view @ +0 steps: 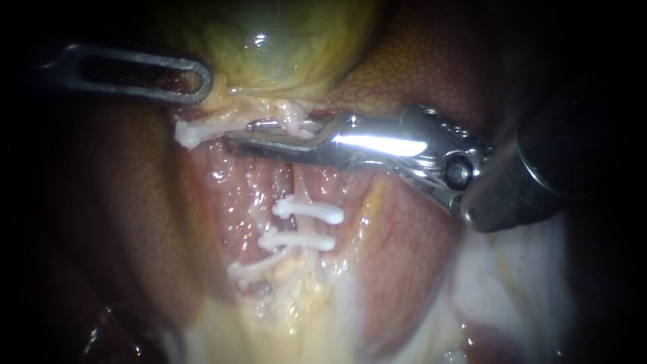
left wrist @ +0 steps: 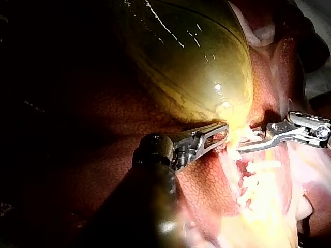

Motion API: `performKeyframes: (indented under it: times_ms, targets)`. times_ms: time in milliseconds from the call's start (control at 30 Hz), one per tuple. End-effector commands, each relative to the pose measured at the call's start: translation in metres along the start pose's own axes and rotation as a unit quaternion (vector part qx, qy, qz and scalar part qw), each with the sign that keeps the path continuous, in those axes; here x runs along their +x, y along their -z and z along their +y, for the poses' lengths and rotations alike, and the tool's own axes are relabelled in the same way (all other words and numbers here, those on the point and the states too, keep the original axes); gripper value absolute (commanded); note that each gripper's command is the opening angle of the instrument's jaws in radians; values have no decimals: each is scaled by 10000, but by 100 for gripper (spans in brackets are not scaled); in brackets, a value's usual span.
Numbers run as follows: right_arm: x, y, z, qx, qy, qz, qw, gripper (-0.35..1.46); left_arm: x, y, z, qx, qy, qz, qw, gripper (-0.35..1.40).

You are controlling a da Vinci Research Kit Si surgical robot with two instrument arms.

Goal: Clipping third clip right tube

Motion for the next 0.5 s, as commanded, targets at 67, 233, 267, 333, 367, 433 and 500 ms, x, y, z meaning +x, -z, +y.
performKeyframes:
  times_ms: [67,233,267,333,367,433,500]
  targets:
    - [0,1,1,-2,1,0,10000,2,0,0,0,-1,-4,0,10000,-35]
    - [1,0,7,86,-30,-36,10000,40,0,0,0,-1,-4,0,10000,-35]
    - [2,0,9,114,59,-47,9999,43,0,0,0,-1,-4,0,10000,-35]
    - [2,1,12,168,148,-37,9997,47,0,0,0,0,-4,0,10000,-35]
    - [2,1,13,217,236,-40,9995,49,0,0,0,0,-4,1,10000,-35]
    - [2,1,15,322,296,-80,9990,50,0,0,0,0,-4,1,10000,-35]
    - [-1,4,15,562,329,-138,9978,50,1,1,0,0,-4,1,10000,-35]
